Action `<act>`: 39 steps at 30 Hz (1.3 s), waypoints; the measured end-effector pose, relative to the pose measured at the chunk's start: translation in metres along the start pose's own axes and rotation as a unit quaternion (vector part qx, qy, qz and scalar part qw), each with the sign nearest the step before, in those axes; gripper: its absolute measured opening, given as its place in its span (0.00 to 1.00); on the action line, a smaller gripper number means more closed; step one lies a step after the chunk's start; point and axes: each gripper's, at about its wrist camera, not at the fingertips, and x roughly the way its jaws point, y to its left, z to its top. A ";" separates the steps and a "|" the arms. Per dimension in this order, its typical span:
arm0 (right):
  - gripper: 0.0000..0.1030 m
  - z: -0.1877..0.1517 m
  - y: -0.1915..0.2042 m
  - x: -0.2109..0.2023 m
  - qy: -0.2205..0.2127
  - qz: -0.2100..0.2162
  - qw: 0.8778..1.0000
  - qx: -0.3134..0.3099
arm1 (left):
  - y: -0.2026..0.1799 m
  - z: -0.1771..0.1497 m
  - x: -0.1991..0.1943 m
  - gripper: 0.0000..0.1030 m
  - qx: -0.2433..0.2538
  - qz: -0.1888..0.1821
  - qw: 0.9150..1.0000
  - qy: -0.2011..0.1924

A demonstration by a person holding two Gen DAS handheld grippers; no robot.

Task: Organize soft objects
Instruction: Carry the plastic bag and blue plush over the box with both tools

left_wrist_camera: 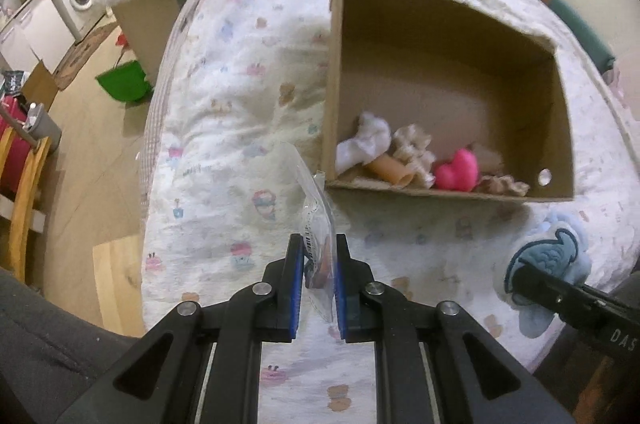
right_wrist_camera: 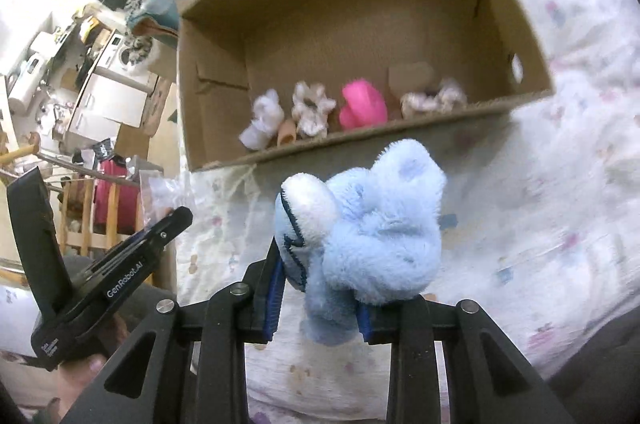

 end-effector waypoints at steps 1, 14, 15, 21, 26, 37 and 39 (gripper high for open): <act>0.31 0.000 0.000 -0.006 -0.008 0.004 1.000 -0.004 | -0.001 0.001 -0.006 0.12 0.004 -0.001 1.000 -0.011; 0.31 0.041 0.004 -0.067 -0.099 0.015 0.994 -0.033 | -0.019 0.047 -0.054 0.12 0.047 -0.035 0.996 -0.071; 0.31 0.046 0.005 -0.067 -0.103 0.014 0.994 -0.040 | -0.021 0.050 -0.053 0.12 0.053 -0.037 0.995 -0.073; 0.31 0.075 0.009 -0.057 -0.115 -0.010 0.992 -0.060 | -0.031 0.070 -0.041 0.12 0.063 -0.037 0.994 -0.076; 0.31 0.092 0.002 -0.042 -0.116 -0.020 0.992 -0.054 | -0.038 0.093 -0.022 0.12 0.059 -0.042 0.995 -0.067; 0.31 0.105 -0.019 -0.009 -0.103 -0.024 0.994 -0.036 | -0.058 0.104 0.027 0.12 0.067 -0.056 0.995 -0.057; 0.32 0.103 -0.023 -0.002 -0.101 -0.026 0.994 -0.034 | -0.060 0.101 0.037 0.12 0.066 -0.065 0.994 -0.050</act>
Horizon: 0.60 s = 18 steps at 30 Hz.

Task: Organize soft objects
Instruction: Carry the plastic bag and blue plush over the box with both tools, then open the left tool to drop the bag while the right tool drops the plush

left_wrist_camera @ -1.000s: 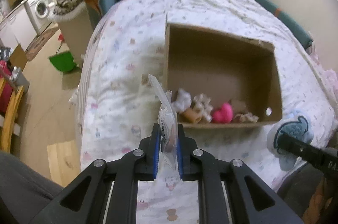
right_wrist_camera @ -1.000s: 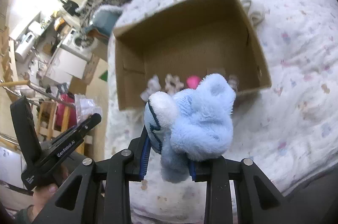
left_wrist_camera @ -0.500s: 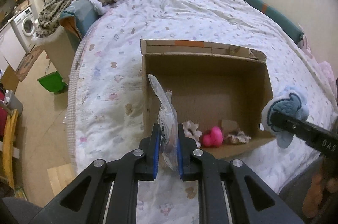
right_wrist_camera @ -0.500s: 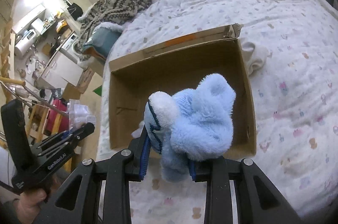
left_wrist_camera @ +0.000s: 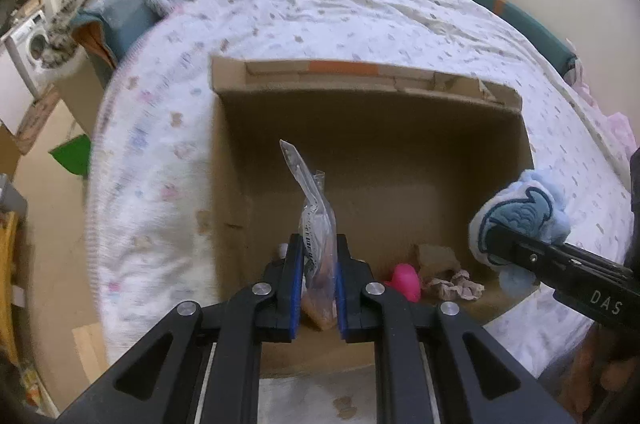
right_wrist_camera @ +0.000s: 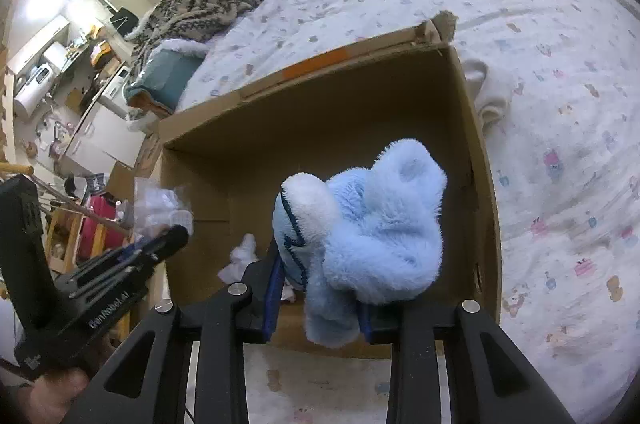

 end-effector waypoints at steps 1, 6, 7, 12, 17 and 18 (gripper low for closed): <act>0.32 -0.002 -0.002 0.003 0.001 0.001 1.000 -0.001 | 0.000 -0.003 0.005 0.12 -0.002 -0.002 1.000 0.003; 0.33 -0.011 -0.004 0.016 0.010 0.000 1.000 -0.012 | -0.010 -0.009 0.017 0.12 0.019 0.000 1.000 -0.002; 0.33 -0.012 -0.003 0.018 0.012 -0.005 1.000 -0.016 | -0.012 -0.009 0.018 0.12 0.024 0.003 1.000 -0.006; 0.33 -0.015 -0.001 0.024 0.017 -0.009 0.999 -0.028 | -0.005 -0.009 0.018 0.12 0.002 0.002 1.000 -0.016; 0.41 -0.013 -0.001 0.027 0.017 -0.020 0.999 -0.028 | -0.005 -0.008 0.023 0.12 0.008 0.009 1.000 -0.014; 0.41 -0.013 -0.001 0.027 0.015 -0.022 0.999 -0.028 | -0.006 -0.009 0.024 0.12 0.009 0.007 1.000 -0.011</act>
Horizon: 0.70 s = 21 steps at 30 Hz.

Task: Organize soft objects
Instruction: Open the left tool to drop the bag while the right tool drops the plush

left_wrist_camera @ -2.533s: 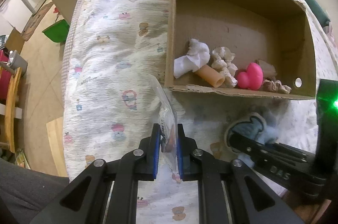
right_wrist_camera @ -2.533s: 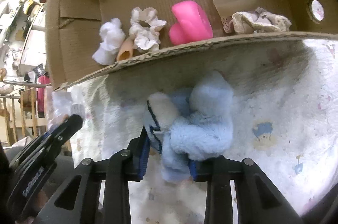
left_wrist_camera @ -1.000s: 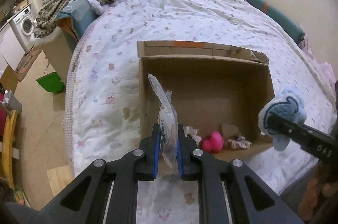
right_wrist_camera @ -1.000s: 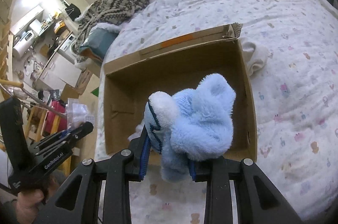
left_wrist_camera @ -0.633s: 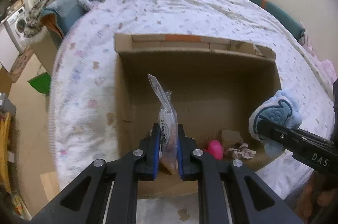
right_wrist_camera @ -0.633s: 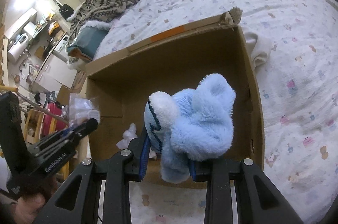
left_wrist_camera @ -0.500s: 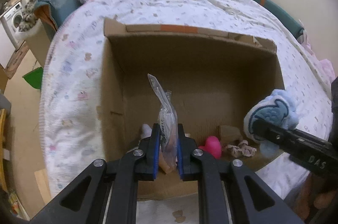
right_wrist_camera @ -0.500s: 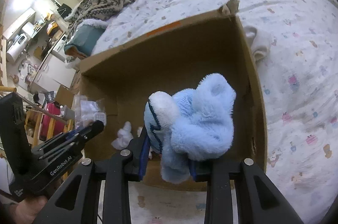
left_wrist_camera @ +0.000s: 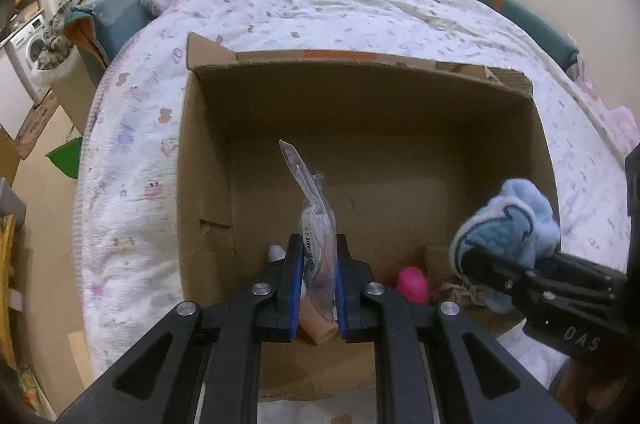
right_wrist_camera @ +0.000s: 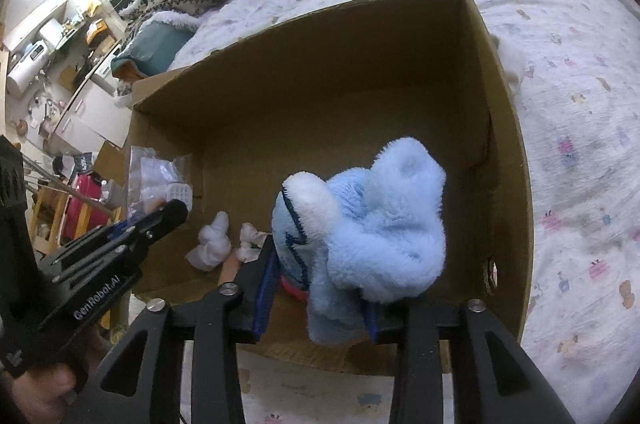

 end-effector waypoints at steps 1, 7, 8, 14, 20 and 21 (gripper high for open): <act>0.41 0.000 0.000 0.000 -0.002 -0.005 1.000 -0.001 | -0.001 -0.001 0.001 0.13 0.001 -0.003 1.000 0.003; 0.46 0.002 -0.007 -0.004 -0.010 -0.006 1.000 0.013 | -0.006 -0.002 0.000 0.14 0.007 -0.003 1.000 0.005; 0.47 0.002 -0.008 -0.004 -0.011 -0.007 1.000 0.016 | -0.006 -0.002 0.000 0.14 0.007 -0.003 1.000 0.005; 0.61 0.001 -0.017 -0.006 -0.012 0.000 0.999 0.036 | -0.005 -0.005 -0.002 0.19 0.006 -0.003 1.000 0.005; 0.74 0.002 -0.023 -0.021 -0.037 0.005 0.998 0.056 | -0.001 -0.006 -0.017 0.66 -0.006 0.004 1.000 -0.015; 0.75 0.002 -0.023 -0.023 -0.042 0.005 0.997 0.058 | 0.000 -0.005 -0.021 0.66 -0.010 0.008 1.000 -0.021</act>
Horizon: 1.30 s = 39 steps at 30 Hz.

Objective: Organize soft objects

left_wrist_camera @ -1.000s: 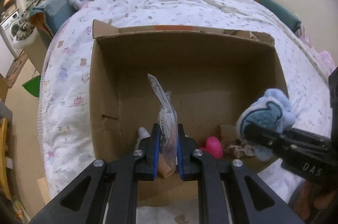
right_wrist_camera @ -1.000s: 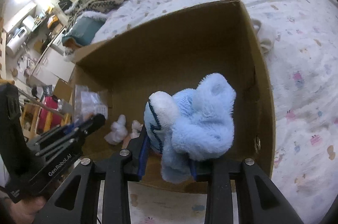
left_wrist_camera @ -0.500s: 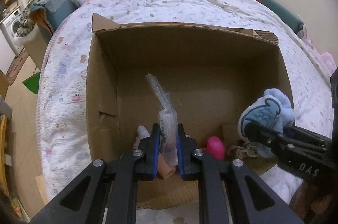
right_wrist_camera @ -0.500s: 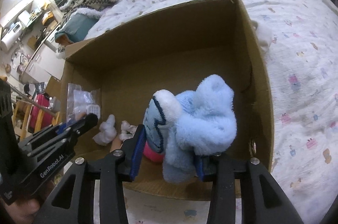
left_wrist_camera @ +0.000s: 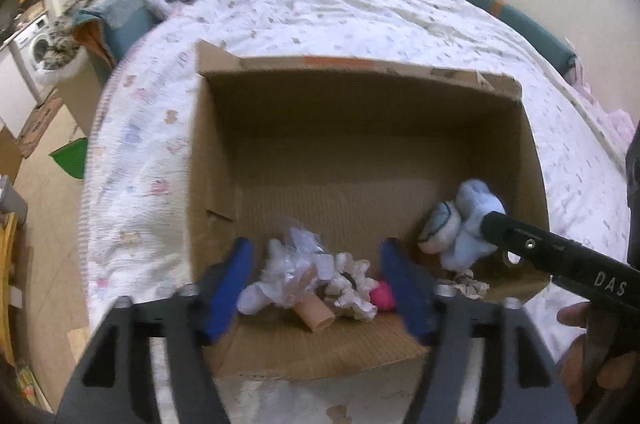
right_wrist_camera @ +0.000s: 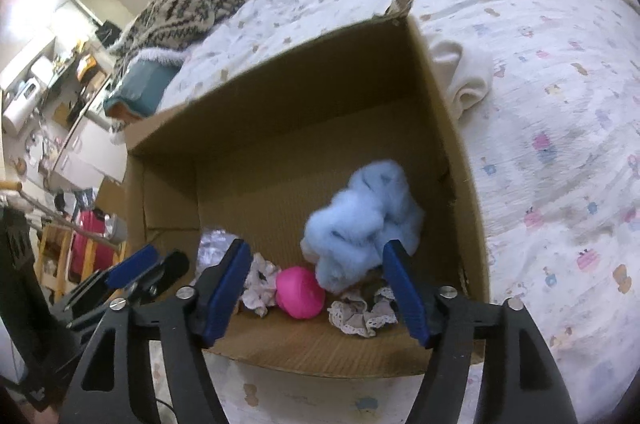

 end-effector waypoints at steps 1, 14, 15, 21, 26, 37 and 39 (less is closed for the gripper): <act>0.78 0.000 0.000 -0.004 -0.008 0.000 1.000 0.001 | 0.001 0.001 -0.005 0.66 -0.002 0.002 1.000 -0.007; 1.00 -0.014 0.000 -0.054 -0.080 -0.029 0.996 -0.010 | 0.036 -0.019 -0.063 0.66 -0.011 0.047 0.996 -0.072; 1.00 -0.017 0.000 -0.057 -0.086 -0.033 0.996 -0.011 | 0.039 -0.021 -0.066 0.66 -0.017 0.042 0.997 -0.069; 1.00 -0.037 0.007 -0.081 -0.129 -0.059 0.990 -0.024 | 0.046 -0.036 -0.088 0.90 -0.037 0.038 0.995 -0.090; 1.00 -0.054 0.013 -0.100 -0.162 -0.076 0.983 -0.035 | 0.042 -0.049 -0.104 0.98 -0.028 0.042 0.992 -0.114; 1.00 -0.084 0.029 -0.106 -0.163 -0.095 0.980 -0.058 | 0.040 -0.070 -0.118 0.99 -0.036 0.042 0.992 -0.114; 1.00 -0.087 0.032 -0.103 -0.160 -0.104 0.979 -0.068 | 0.038 -0.073 -0.116 0.99 -0.031 0.034 0.993 -0.107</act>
